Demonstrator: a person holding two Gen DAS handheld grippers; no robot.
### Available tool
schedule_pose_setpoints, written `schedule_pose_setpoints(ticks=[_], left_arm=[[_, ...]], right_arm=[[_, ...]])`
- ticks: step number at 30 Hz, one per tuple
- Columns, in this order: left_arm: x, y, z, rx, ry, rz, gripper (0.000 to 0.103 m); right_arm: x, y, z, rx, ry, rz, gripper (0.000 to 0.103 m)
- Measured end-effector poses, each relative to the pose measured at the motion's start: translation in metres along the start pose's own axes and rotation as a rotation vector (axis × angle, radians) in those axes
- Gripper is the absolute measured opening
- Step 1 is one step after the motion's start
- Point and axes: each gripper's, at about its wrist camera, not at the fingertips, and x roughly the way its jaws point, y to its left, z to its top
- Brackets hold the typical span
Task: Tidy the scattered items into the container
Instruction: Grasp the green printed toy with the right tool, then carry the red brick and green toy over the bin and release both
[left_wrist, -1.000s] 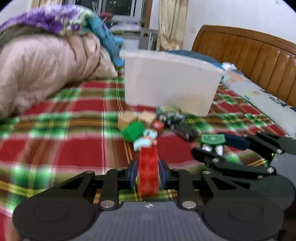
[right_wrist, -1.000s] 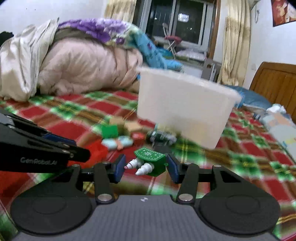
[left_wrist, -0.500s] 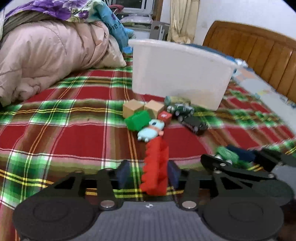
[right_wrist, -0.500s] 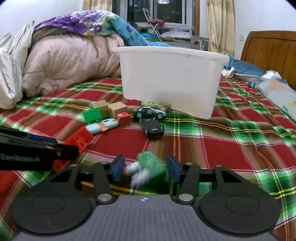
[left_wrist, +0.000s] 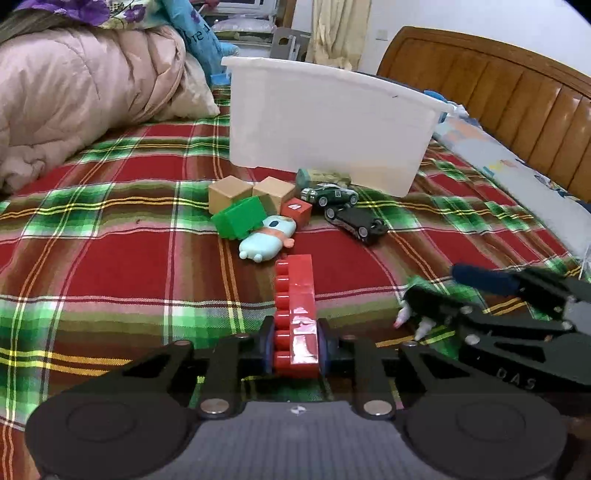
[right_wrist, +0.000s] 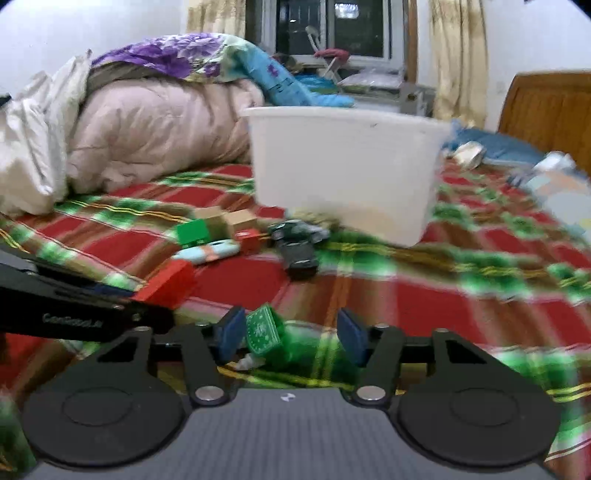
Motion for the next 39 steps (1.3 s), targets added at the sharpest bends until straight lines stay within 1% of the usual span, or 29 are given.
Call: schedule_pose_setpoints(ticks=[2, 4, 5, 6, 10, 13, 15, 19, 23, 29, 34, 39], left_arm=[[-0.002, 0.002, 0.0, 0.004, -0.003, 0.004, 0.025], [-0.004, 0.004, -0.001, 0.001, 0.003, 0.0, 0.025], [-0.005, 0.006, -0.001, -0.003, 0.004, -0.004, 0.025], [-0.006, 0.006, -0.001, -0.004, 0.005, -0.007, 0.025], [-0.005, 0.004, 0.0, -0.001, 0.008, -0.011, 0.025], [-0.006, 0.0, 0.006, 0.014, 0.001, -0.019, 0.025], [-0.009, -0.003, 0.014, 0.028, -0.014, -0.021, 0.025], [-0.016, -0.008, 0.037, 0.026, -0.061, -0.043, 0.025], [-0.022, -0.017, 0.066, 0.056, -0.115, -0.047, 0.025], [-0.027, -0.033, 0.123, 0.085, -0.21, -0.06, 0.025], [-0.015, -0.047, 0.167, 0.118, -0.256, -0.061, 0.025], [0.005, -0.047, 0.199, 0.117, -0.27, -0.038, 0.025]], right_arm=[[0.005, 0.005, -0.002, -0.029, 0.016, 0.005, 0.049], [0.005, 0.011, -0.004, -0.058, 0.01, 0.014, 0.046], [0.004, 0.015, -0.004, -0.077, 0.008, 0.018, 0.038], [0.004, 0.019, -0.005, -0.101, 0.011, 0.017, 0.036], [0.003, 0.031, -0.007, -0.191, 0.021, -0.022, 0.035], [0.0, 0.031, -0.001, -0.194, 0.003, -0.037, 0.031], [-0.002, 0.027, 0.006, -0.179, -0.017, -0.049, 0.031], [-0.007, 0.016, 0.019, -0.147, -0.061, -0.071, 0.031], [-0.011, 0.004, 0.039, -0.13, -0.118, -0.098, 0.031], [-0.012, -0.014, 0.087, -0.136, -0.233, -0.15, 0.031], [0.0, -0.029, 0.128, -0.121, -0.305, -0.181, 0.031], [0.026, -0.041, 0.155, -0.109, -0.314, -0.186, 0.031]])
